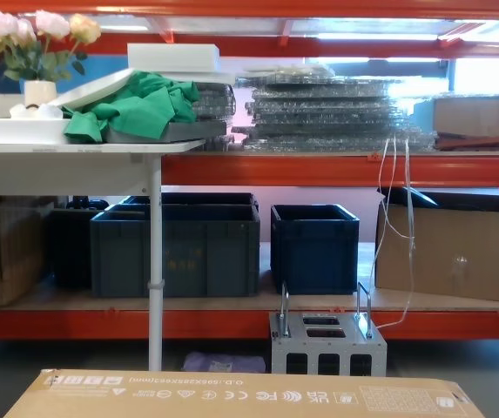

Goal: Use one hand to grasp the basket and place it at the designated location.

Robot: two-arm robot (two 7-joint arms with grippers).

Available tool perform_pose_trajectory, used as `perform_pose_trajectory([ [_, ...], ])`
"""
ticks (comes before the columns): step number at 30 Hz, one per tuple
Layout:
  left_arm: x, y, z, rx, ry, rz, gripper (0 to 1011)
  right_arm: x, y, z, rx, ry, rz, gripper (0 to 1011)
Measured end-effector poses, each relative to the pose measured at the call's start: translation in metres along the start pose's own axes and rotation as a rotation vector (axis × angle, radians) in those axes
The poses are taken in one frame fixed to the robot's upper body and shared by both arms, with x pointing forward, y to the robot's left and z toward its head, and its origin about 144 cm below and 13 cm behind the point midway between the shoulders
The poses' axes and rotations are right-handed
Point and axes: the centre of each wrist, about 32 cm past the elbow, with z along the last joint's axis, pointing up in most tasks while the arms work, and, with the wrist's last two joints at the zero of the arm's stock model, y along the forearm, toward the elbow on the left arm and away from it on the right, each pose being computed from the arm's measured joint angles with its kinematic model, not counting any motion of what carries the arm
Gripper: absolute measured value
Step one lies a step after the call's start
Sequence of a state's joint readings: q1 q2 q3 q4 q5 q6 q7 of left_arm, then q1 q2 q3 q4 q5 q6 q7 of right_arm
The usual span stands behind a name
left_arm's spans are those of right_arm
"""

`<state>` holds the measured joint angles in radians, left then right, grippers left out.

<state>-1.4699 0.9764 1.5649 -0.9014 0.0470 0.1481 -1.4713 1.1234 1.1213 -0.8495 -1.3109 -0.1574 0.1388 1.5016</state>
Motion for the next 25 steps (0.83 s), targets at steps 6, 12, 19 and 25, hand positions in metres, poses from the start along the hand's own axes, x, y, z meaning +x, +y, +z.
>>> perform_pose_trajectory([
  [6,0.0,0.0,0.0,0.0,0.0,0.0,0,0.0,0.0,0.0,0.0,0.0,0.0,1001],
  [12,0.0,0.0,0.0,0.0,0.0,0.0,0,0.0,0.0,0.0,0.0,-0.001,0.0,1002],
  [19,0.0,0.0,0.0,0.0,0.0,0.0,0,0.0,0.0,0.0,0.0,-0.001,0.0,1001],
  [25,0.0,0.0,0.0,0.0,0.0,0.0,0,0.0,0.0,0.0,0.0,-0.001,0.0,1002],
])
